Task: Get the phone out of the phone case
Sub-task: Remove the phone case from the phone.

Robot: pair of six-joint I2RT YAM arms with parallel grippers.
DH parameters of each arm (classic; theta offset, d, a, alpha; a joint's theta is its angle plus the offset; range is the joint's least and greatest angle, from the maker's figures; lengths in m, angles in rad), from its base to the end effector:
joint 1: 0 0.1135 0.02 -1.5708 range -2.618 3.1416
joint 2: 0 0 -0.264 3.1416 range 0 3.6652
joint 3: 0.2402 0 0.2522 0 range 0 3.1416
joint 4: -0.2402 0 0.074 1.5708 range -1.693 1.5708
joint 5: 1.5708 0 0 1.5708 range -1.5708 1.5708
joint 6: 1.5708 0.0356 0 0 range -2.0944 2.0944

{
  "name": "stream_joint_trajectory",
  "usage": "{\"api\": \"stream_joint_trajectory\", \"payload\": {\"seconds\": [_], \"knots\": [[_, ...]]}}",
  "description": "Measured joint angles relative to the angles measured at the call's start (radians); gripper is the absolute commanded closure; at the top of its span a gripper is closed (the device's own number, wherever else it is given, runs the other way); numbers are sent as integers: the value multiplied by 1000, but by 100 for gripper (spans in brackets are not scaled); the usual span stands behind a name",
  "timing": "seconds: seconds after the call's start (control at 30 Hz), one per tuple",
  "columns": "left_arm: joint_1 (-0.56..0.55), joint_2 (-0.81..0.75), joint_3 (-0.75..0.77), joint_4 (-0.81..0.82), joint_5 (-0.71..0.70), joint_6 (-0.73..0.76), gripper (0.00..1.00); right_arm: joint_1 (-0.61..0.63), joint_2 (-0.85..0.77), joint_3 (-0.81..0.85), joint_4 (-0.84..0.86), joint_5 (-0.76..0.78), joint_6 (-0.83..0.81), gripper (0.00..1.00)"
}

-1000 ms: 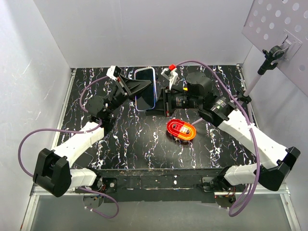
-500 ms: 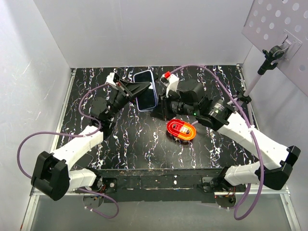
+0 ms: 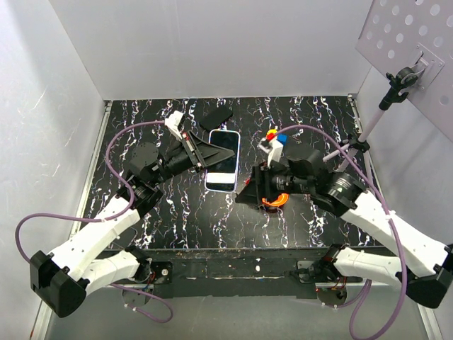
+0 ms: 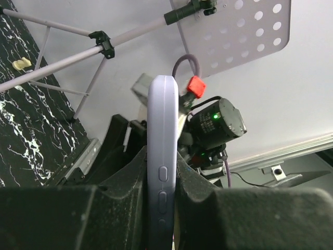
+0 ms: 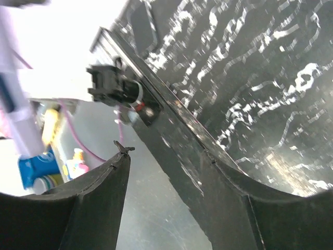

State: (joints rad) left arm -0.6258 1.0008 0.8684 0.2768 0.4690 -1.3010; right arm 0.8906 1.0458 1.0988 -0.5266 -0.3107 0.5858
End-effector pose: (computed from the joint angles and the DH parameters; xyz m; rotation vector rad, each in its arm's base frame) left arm 0.1794 -0.1495 0.3781 -0.1196 1.7527 -1.8382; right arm 0.1331 0.1819 0.3656 -0.5535 2.1877 1.1841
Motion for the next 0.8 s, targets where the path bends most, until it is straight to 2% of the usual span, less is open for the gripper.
{"api": "stream_joint_trajectory", "payload": {"seconds": [0.17, 0.43, 0.6, 0.8], "knots": [[3, 0, 8, -11, 18, 8, 100, -42, -81, -2, 112, -47, 124, 38], [9, 0, 8, -26, 17, 0, 100, -69, -106, -18, 312, -138, 321, 42], [11, 0, 8, -19, 9, -16, 100, -71, -105, -37, 396, -179, 386, 45], [22, 0, 8, -18, -18, -26, 100, -71, -105, -62, 410, -198, 412, 49]]}}
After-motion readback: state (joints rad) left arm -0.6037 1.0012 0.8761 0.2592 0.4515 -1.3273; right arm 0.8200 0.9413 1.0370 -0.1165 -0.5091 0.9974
